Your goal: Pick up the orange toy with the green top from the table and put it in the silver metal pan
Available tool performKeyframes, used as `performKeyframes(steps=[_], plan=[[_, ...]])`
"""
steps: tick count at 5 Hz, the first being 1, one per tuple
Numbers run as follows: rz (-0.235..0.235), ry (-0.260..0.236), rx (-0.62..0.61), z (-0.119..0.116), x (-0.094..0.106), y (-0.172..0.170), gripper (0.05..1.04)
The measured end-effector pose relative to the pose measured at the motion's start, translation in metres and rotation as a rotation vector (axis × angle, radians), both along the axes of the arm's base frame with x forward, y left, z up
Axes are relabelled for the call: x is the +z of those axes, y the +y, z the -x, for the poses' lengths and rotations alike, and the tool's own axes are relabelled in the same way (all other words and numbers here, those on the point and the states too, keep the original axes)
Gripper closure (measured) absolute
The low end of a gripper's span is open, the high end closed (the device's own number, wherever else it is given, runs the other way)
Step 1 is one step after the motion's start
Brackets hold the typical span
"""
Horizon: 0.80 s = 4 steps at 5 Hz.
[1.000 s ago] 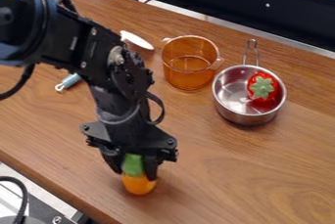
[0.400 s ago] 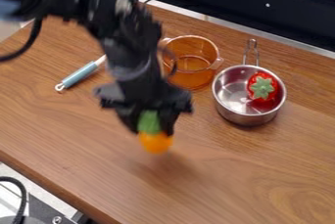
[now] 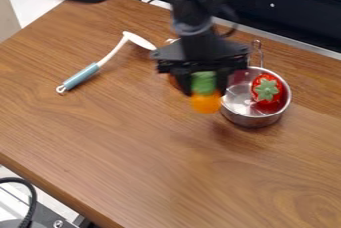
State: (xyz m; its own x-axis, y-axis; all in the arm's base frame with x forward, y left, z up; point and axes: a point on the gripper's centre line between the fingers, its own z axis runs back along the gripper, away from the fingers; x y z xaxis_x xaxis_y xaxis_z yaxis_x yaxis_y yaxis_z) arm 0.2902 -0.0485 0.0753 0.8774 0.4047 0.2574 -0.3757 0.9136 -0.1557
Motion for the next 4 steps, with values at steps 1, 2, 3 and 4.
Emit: performKeyframes(steps=[1,2,3,4], plan=[[0.019,0.006,-0.001,-0.020,-0.001,-0.022,0.509],[0.004,0.009,-0.022,-0.027,-0.009,-0.042,0.509],[-0.020,-0.026,-0.008,-0.030,-0.015,-0.052,0.509],[-0.025,-0.014,0.002,-0.032,-0.020,-0.051,0.509]])
